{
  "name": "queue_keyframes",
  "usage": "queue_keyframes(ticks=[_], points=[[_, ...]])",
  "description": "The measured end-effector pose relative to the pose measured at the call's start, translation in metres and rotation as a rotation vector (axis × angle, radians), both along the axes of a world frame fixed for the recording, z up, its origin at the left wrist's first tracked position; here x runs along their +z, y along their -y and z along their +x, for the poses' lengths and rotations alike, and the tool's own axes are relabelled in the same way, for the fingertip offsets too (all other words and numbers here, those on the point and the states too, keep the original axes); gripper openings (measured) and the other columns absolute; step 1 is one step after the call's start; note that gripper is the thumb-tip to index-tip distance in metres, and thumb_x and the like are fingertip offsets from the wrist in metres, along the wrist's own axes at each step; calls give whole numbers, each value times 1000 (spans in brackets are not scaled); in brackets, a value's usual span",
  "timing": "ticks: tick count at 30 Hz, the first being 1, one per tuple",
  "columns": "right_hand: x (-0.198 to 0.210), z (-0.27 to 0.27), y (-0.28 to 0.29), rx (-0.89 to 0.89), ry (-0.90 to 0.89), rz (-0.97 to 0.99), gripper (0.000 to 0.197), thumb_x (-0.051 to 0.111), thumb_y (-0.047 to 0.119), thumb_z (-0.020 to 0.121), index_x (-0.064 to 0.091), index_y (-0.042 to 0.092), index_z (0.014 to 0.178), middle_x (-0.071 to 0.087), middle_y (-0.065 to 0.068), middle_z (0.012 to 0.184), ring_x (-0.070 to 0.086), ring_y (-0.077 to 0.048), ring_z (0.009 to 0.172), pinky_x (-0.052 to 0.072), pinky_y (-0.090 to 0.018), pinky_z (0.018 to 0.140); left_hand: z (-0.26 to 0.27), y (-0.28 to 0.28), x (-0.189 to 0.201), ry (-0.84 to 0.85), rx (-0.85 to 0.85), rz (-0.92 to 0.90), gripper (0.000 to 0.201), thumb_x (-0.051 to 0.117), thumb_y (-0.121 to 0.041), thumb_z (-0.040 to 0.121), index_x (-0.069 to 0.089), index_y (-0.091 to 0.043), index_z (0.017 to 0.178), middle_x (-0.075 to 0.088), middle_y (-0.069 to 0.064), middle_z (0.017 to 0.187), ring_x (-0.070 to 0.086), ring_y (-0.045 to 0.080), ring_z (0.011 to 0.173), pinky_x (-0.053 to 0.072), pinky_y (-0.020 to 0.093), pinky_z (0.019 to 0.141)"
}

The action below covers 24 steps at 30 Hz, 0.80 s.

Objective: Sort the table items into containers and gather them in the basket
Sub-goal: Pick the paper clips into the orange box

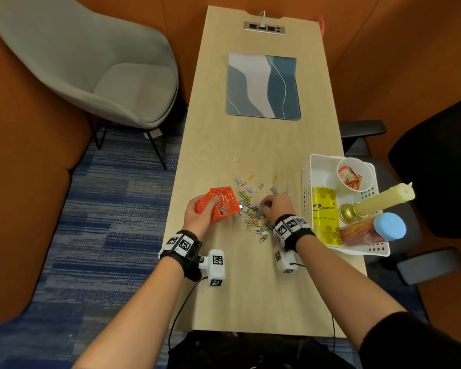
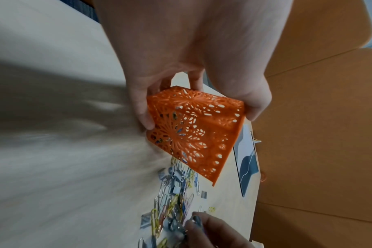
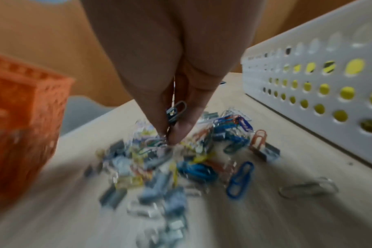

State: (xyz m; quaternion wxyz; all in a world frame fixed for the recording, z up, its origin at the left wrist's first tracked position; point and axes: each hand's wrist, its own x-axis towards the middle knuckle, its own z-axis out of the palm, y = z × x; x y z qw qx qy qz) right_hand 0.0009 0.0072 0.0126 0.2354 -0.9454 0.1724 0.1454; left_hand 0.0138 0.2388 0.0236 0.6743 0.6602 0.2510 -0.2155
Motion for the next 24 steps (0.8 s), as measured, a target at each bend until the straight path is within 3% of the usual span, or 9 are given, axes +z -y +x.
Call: queue_keyframes(ticks=[5,7,9,11,14,16,19,22,24], points=[[59,-2,2,-226,162,402,16,76,0,80,75,3,96,72,-10,88,67,-8,67,56,-16,68,-7,9,0,6,-44,-38,50,79,-43,82,58,-25,123,66,3,119,66,19,107,55,41,98],[81,-3,-5,-191,180,538,17,76,-1,80,74,2,96,73,-13,87,70,-9,64,58,-18,67,-9,16,3,2,-77,-55,50,79,-43,82,58,-25,124,66,3,119,66,18,105,58,40,92],[94,-3,-16,-109,173,564,17,78,4,80,75,5,97,74,-11,88,72,-16,73,60,-24,74,-11,23,8,0,-110,-56,50,78,-42,84,58,-22,125,66,2,116,66,16,98,59,33,76],[101,-5,-27,-5,151,540,24,80,13,80,76,10,103,75,-3,90,73,-12,82,58,-20,79,-13,27,16,11,-132,-64,46,77,-37,86,56,-20,124,65,1,111,65,13,91,57,26,66],[103,-5,-31,12,203,510,26,78,16,82,76,14,108,75,1,95,71,-7,86,54,-16,82,-16,26,21,13,-145,-87,48,77,-38,86,56,-19,124,65,3,114,67,17,97,61,38,82],[99,-5,-26,-76,275,482,20,74,10,84,77,11,104,74,-1,91,68,-9,80,54,-22,80,-16,17,22,3,-149,-88,49,77,-42,85,57,-22,125,65,3,117,66,19,101,59,45,90],[71,-9,-17,-178,254,320,19,72,6,83,78,13,100,74,-4,90,69,-16,80,59,-35,83,-17,2,19,-9,-143,-93,47,76,-43,85,57,-26,124,64,2,119,65,19,104,59,43,89],[28,-12,-13,-90,4,93,45,78,17,79,67,18,122,65,-7,122,66,-21,103,53,-37,96,-17,-9,16,28,-100,-56,43,75,-38,87,57,-25,124,65,0,115,64,12,96,55,26,73],[4,-13,-17,52,-128,-30,69,77,23,79,49,18,142,45,-11,145,51,-26,128,43,-37,107,-17,-17,13,22,-51,-55,46,77,-37,86,57,-23,126,65,1,116,65,13,99,55,26,79]])
